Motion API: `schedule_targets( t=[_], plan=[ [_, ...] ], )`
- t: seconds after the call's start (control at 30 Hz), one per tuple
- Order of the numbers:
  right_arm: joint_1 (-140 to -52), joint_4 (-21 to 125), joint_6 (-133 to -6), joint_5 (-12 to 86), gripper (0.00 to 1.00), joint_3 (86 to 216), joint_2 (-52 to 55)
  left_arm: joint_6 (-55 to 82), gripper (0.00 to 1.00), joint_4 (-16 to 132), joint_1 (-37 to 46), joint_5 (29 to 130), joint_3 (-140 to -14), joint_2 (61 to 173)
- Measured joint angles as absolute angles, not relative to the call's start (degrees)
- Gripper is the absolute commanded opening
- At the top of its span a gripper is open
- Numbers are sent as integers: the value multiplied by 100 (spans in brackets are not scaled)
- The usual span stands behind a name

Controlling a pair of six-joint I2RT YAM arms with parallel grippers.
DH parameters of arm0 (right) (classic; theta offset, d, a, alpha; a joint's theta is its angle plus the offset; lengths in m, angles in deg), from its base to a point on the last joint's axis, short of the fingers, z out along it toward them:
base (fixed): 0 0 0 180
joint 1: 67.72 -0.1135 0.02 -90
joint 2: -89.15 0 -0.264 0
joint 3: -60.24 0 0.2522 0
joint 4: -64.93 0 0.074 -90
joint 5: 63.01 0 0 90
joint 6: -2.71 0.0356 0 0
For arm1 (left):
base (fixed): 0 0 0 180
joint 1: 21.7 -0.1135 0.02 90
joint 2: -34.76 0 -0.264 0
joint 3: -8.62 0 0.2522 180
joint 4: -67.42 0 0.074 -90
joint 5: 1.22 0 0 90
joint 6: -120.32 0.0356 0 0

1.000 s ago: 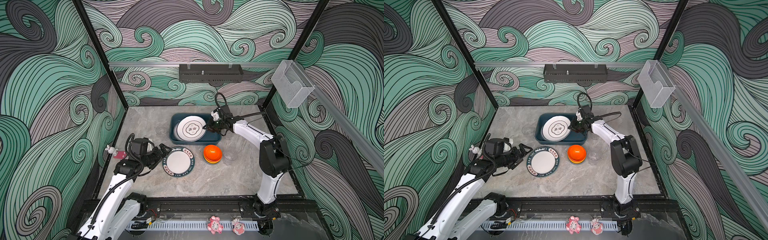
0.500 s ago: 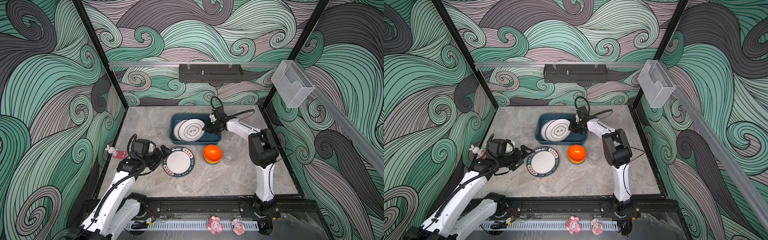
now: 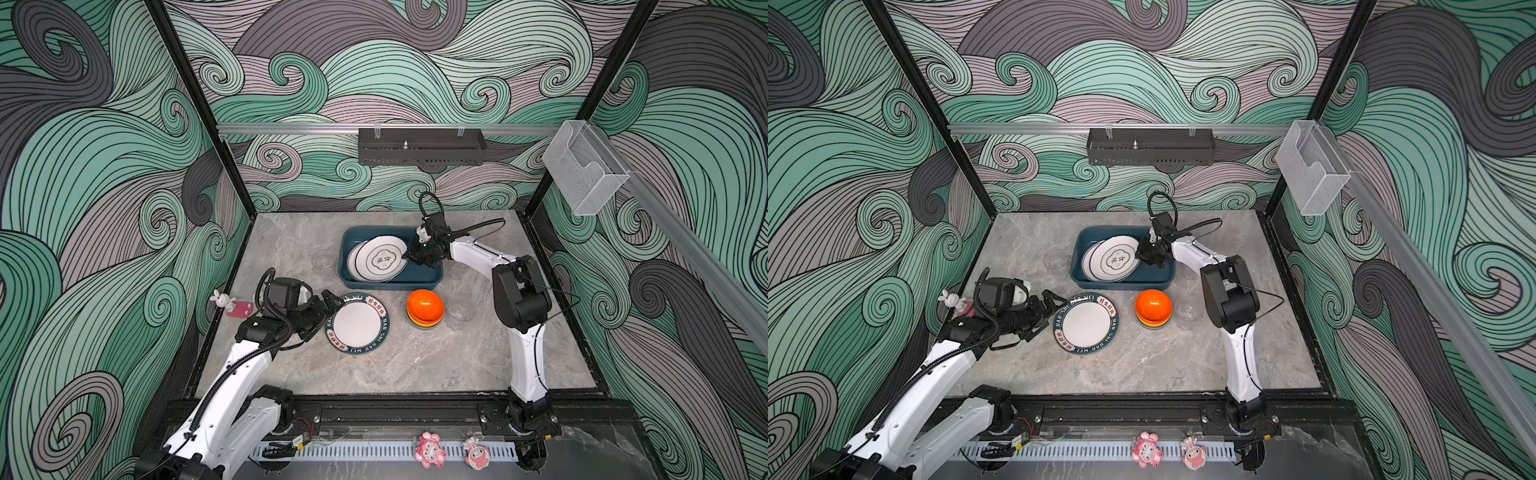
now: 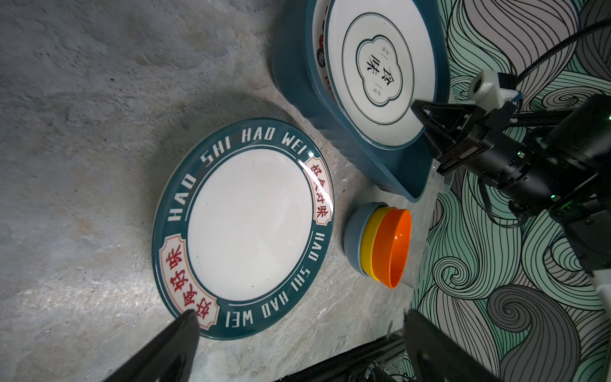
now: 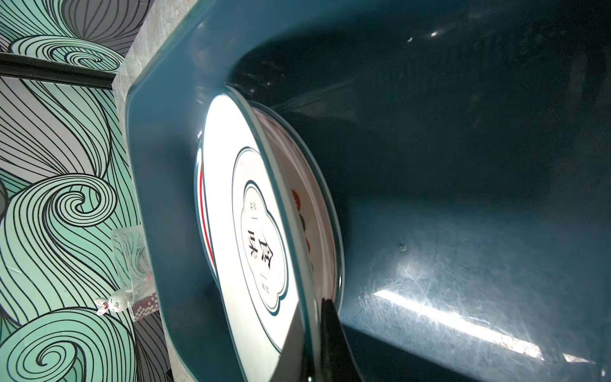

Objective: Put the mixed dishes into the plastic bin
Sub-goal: 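Carry the white plate into the teal bin and lower it with the right gripper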

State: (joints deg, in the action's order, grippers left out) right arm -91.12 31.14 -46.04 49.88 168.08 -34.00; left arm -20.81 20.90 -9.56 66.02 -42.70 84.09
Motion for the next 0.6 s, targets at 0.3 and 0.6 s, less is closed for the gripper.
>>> schedule_targets(
  t=[0.3, 0.6],
  plan=[
    [-9112, 3204, -4525, 4990, 0, 16819, -3496, -2120, 98, 2117, -956, 6582, -4250, 8417],
    [-9134, 3285, -4484, 5049, 0, 16913, -3653, -2138, 98, 2134, -956, 6578, -4248, 8422]
  ],
)
